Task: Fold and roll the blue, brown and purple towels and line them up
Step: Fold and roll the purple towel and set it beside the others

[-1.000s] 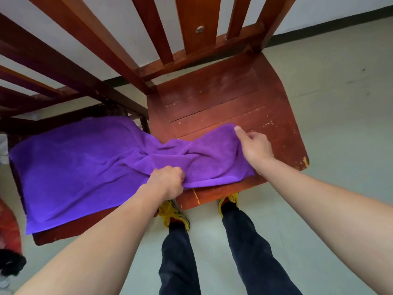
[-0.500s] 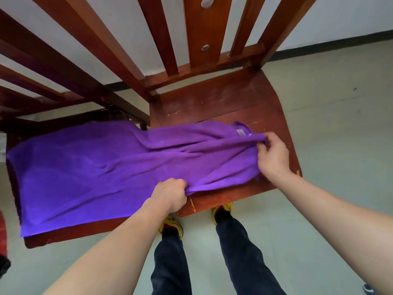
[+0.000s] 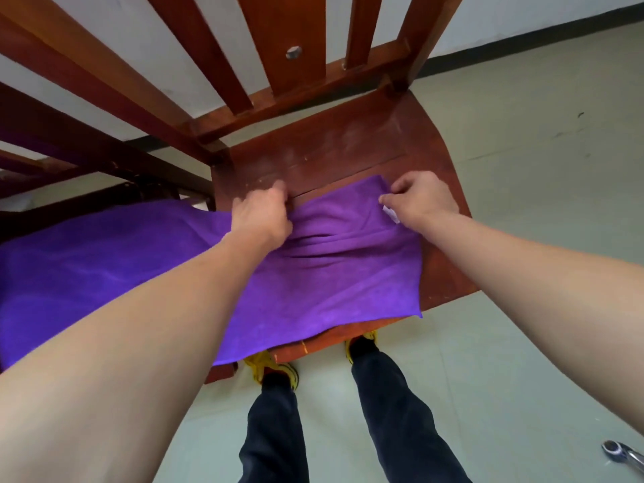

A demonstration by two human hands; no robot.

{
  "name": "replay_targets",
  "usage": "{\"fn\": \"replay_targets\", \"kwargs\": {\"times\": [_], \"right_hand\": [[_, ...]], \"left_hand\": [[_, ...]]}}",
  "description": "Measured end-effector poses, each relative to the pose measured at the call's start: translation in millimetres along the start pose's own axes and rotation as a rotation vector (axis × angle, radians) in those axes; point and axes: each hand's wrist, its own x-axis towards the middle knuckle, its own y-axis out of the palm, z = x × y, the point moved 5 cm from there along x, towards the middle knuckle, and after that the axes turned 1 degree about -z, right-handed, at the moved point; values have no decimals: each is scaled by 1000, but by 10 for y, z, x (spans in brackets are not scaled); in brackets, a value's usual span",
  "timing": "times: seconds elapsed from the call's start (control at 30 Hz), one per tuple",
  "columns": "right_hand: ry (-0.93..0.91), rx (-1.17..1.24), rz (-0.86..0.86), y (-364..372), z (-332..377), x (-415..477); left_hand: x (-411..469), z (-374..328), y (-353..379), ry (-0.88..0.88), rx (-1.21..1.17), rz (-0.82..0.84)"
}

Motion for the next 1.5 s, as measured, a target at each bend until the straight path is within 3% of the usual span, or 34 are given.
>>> {"fn": "replay_targets", "kwargs": {"times": [0.07, 0.23, 0.37, 0.47, 0.53, 0.67, 0.93, 1.0, 1.13, 1.27, 1.5], "right_hand": [[-14, -21, 10, -47, 115, 89], [-98, 210, -179, -454, 465, 387], [-145, 385, -164, -579, 607, 510], [-93, 317, -156, -474, 365, 304], [-45, 209, -58, -276, 68, 42], [55, -112, 56, 97, -541, -496], [184, -117, 35, 37, -909, -686], [103, -187, -20, -53, -738, -713], [-250, -320, -94, -11, -92, -884], [-594, -424, 42, 506, 810, -1247], [-897, -554, 185, 1547, 1855, -1910]], "left_hand": [[21, 27, -50, -51, -67, -47], [223, -24, -535, -143, -284, -326], [335, -111, -657, -142, -427, -333], [101, -193, -518, -71, -380, -353], [-98, -181, -269, -84, -349, -291], [-518, -171, 325, -89, -342, -11], [-884, -60, 502, -69, -431, 41], [-982, 102, 471, -99, -446, 30], [-1148, 619, 340, -214, -454, -63], [-1253, 1558, 92, -384, -428, -235], [-1255, 3143, -313, -601, -417, -429]]}}
